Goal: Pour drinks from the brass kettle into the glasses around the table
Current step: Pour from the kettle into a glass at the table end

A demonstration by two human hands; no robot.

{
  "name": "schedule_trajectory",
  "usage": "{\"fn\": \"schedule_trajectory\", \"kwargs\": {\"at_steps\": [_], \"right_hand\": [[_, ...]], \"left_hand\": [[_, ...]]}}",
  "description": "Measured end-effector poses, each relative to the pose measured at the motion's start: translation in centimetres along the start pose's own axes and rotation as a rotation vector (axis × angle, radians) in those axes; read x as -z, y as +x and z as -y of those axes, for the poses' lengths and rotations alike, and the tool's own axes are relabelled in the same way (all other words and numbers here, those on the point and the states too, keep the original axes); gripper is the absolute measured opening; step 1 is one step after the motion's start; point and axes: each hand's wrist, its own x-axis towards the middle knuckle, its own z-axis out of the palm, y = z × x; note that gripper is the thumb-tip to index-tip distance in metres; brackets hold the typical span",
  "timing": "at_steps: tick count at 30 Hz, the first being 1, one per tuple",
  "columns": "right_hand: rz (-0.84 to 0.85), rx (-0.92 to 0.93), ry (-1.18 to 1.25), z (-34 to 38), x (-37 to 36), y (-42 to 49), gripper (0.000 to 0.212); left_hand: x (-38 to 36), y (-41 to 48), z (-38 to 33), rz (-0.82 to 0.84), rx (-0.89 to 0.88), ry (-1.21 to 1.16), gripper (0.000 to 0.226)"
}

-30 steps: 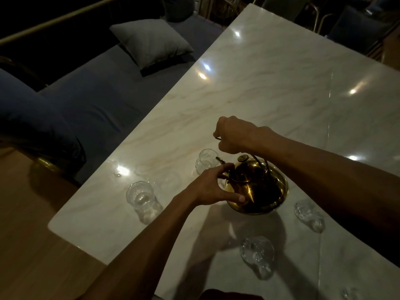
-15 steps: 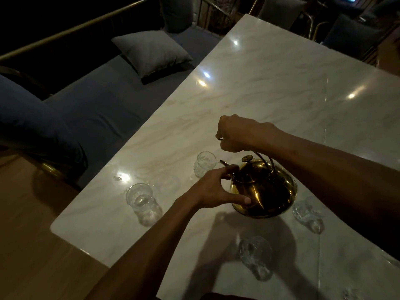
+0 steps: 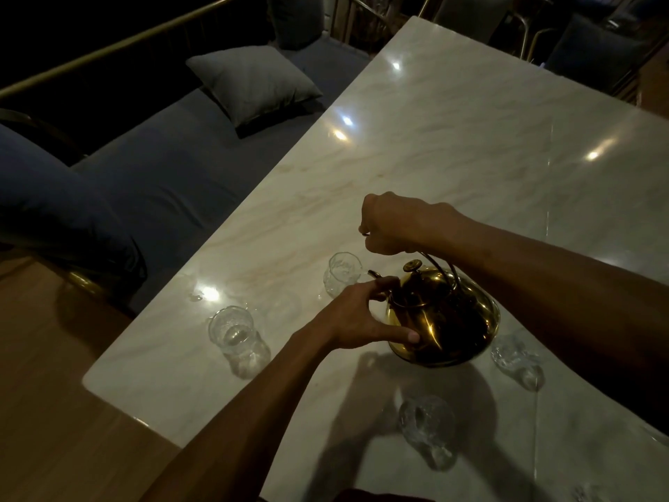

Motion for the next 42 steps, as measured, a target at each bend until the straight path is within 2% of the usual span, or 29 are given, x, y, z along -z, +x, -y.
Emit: {"fn": "schedule_trajectory", "kwargs": {"at_steps": [26, 36, 42], "right_hand": [[0.053, 0.036, 0.062, 0.1, -2.6, 3.3, 0.033], [-0.006, 0.038, 0.209, -0.6, -4.7, 2.9, 0.041], [-0.082, 0.038, 0.264, -0.8, -4.9, 0.1, 0.037]], "left_hand": [[0.4, 1.7, 3.3, 0.029, 0.054, 0.003, 0.098], [0.6, 2.2, 5.2, 0.047, 0.109, 0.071, 0.104], [0.1, 1.6, 5.3, 0.050, 0.125, 0.137, 0.108]]}}
